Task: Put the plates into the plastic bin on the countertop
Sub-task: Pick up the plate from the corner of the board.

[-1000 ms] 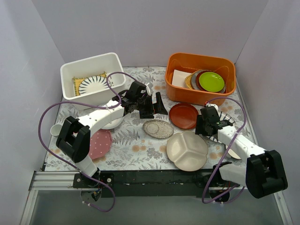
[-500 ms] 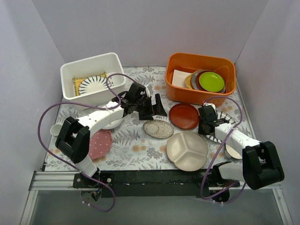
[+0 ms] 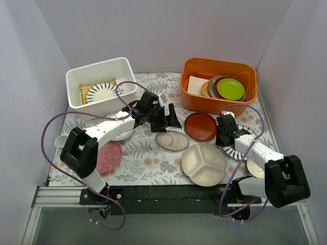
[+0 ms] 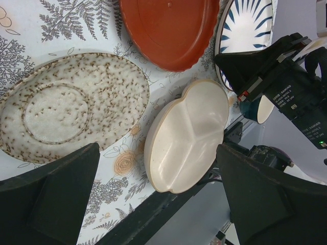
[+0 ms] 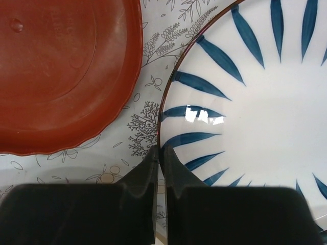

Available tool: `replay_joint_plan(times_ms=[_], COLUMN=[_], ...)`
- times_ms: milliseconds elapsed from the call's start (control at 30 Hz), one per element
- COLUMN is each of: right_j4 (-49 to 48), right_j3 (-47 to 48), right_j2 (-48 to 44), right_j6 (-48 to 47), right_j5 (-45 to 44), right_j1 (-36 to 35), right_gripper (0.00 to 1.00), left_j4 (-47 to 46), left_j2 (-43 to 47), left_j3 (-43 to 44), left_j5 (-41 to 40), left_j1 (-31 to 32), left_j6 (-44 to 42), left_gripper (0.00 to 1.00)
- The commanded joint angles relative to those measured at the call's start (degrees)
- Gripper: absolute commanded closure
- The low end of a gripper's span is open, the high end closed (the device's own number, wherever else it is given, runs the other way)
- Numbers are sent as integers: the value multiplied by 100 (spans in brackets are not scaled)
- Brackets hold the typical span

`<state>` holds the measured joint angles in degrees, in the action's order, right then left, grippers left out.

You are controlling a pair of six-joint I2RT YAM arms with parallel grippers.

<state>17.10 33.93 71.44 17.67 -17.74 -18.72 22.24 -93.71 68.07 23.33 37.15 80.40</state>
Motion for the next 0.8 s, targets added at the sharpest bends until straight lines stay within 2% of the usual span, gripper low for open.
replay_joint_plan(times_ms=[0, 333, 767], right_j4=[232, 460, 794], right_j3=[8, 403, 878], right_j2=[-297, -587, -614], right_j6=[-27, -238, -378], right_j5=[191, 420, 1412], right_j1=[26, 26, 18], right_gripper=[99, 99, 99], left_j4=[-9, 0, 0], left_j2=[354, 336, 275], left_j3=[-22, -48, -49], left_j5=[31, 57, 57], left_j1=[21, 21, 21], left_j6=[-42, -33, -42], left_gripper=[2, 2, 2])
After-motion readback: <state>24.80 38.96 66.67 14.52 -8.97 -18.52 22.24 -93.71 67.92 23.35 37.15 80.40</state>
